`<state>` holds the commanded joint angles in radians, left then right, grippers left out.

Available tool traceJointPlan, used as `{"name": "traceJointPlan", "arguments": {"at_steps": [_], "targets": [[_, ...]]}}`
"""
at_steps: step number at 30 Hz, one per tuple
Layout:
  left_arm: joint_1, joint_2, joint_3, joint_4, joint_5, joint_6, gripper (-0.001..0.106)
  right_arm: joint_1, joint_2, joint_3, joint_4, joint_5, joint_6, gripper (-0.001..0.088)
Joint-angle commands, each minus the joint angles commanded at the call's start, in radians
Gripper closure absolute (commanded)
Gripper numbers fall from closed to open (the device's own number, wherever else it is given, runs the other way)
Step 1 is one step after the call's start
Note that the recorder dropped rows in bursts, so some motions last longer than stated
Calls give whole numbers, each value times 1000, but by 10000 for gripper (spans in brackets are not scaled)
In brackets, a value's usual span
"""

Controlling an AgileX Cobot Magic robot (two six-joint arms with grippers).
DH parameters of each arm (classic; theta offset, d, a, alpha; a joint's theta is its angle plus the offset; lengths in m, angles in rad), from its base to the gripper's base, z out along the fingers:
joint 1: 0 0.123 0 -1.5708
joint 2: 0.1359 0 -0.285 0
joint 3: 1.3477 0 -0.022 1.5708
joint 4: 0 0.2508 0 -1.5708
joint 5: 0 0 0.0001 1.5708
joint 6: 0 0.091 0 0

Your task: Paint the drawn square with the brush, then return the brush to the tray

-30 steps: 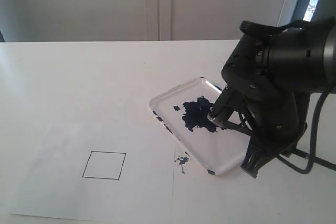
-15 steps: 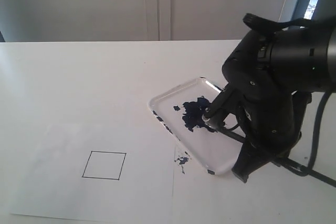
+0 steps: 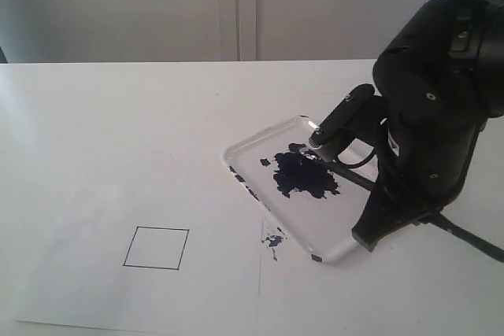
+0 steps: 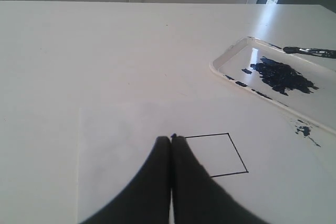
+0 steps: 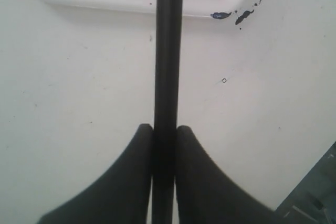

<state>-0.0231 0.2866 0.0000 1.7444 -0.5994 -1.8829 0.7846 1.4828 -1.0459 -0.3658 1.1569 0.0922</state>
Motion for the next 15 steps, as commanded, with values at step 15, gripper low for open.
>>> {"name": "traceJointPlan", "arguments": {"at_steps": [15], "targets": [[0,0,0,0,8,7,1053,25,-4,0,70,8,-2,868]]}}
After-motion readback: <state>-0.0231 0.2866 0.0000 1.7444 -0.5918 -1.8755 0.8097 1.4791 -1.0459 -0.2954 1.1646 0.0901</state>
